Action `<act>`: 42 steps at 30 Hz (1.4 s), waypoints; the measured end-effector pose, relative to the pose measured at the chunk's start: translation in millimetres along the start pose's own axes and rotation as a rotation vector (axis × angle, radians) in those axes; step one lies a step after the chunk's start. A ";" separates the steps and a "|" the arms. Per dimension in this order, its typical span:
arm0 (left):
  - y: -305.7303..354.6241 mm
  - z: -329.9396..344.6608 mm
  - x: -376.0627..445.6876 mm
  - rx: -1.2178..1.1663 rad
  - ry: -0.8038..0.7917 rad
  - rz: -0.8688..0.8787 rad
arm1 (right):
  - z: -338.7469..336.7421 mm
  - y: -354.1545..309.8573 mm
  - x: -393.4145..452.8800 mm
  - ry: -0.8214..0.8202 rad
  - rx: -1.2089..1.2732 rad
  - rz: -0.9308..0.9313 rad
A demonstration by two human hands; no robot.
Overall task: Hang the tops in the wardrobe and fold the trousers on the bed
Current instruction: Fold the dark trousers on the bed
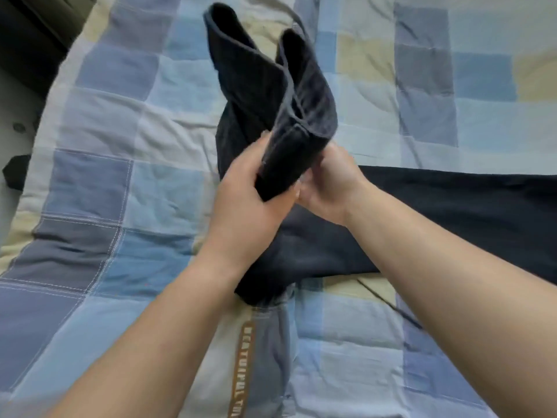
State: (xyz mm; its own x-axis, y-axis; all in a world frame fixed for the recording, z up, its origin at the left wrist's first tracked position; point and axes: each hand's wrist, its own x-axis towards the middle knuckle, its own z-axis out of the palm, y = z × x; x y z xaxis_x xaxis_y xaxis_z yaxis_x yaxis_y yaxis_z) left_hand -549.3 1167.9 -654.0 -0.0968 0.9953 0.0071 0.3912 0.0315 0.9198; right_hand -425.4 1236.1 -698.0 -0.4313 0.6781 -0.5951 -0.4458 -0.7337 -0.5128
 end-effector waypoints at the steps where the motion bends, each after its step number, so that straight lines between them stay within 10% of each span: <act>1: 9.1 29.3 -2.7 0.058 -0.053 0.053 | -18.0 -19.7 -13.3 -0.071 0.185 0.068; 13: 19.3 290.6 -72.1 0.880 -0.341 0.235 | -246.1 -86.3 -126.1 0.387 -0.693 -0.066; 32: 80.3 540.3 -97.6 0.845 -0.624 0.439 | -500.6 -168.0 -238.3 0.481 -0.500 -0.155; 37: 51.4 520.7 -100.2 0.637 -0.856 0.087 | -512.9 -151.1 -235.3 0.742 -1.145 0.027; 42: -1.2 426.2 -70.9 0.426 -0.504 -0.260 | -465.4 -124.0 -198.8 0.731 -1.307 -0.200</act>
State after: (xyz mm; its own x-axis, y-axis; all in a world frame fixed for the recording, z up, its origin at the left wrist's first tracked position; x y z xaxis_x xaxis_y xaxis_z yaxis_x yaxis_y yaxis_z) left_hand -152.8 1136.4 -822.9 0.1590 0.8688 -0.4690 0.7470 0.2047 0.6325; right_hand 80.6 1171.8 -804.1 0.1996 0.8866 -0.4171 0.7125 -0.4236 -0.5593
